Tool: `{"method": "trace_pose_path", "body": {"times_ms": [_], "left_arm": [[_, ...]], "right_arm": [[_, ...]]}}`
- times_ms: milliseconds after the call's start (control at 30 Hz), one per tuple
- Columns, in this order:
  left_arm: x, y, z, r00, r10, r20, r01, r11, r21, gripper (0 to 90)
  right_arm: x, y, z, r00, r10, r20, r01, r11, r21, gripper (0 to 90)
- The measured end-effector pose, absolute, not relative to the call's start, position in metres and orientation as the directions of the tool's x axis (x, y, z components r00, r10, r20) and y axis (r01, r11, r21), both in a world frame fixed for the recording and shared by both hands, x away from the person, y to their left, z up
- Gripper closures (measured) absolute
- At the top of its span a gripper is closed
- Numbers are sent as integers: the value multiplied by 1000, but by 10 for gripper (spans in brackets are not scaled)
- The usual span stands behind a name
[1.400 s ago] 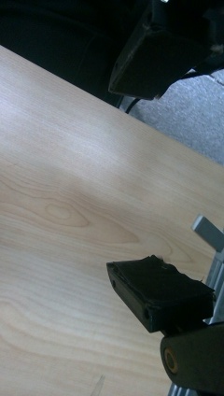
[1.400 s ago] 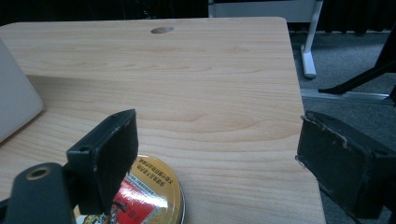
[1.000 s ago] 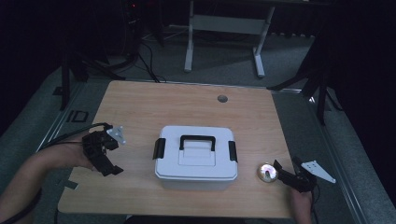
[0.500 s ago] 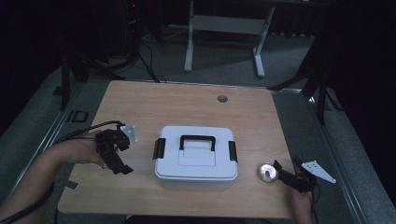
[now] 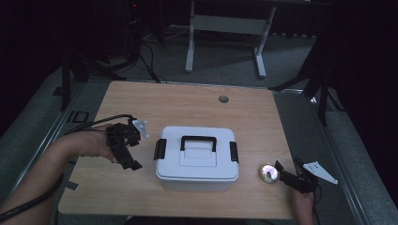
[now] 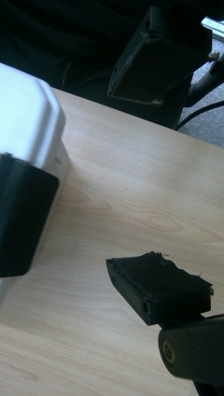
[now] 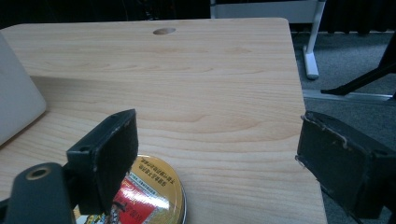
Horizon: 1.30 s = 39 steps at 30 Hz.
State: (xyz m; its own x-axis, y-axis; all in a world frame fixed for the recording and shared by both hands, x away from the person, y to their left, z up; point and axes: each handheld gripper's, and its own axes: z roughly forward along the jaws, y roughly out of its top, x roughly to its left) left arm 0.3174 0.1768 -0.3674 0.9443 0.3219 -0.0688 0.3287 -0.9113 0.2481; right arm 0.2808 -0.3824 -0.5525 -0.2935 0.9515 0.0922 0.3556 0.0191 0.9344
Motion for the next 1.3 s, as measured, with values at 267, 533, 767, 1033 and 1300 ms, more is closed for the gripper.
{"method": "trace_pose_path", "body": {"times_ms": [267, 533, 767, 1033, 1300], "left_arm": [[324, 160, -360, 954, 291, -71, 300, -922, 247, 149], [333, 136, -358, 967, 246, -61, 253, -945, 206, 149], [340, 117, -360, 978, 197, -67, 207, -955, 211, 149], [348, 89, -363, 988, 144, -56, 152, -971, 183, 149], [357, 67, -365, 992, 117, -47, 124, -975, 186, 149]], "right_arm": [[280, -383, -552, -294, 951, 97, 355, 14, 935, 121], [280, -383, -552, -296, 950, 99, 354, 13, 935, 121], [280, -383, -552, -295, 950, 103, 356, 9, 934, 121], [280, -384, -552, -298, 948, 108, 354, 4, 935, 121], [280, -385, -553, -303, 945, 121, 353, -6, 936, 121]]}}
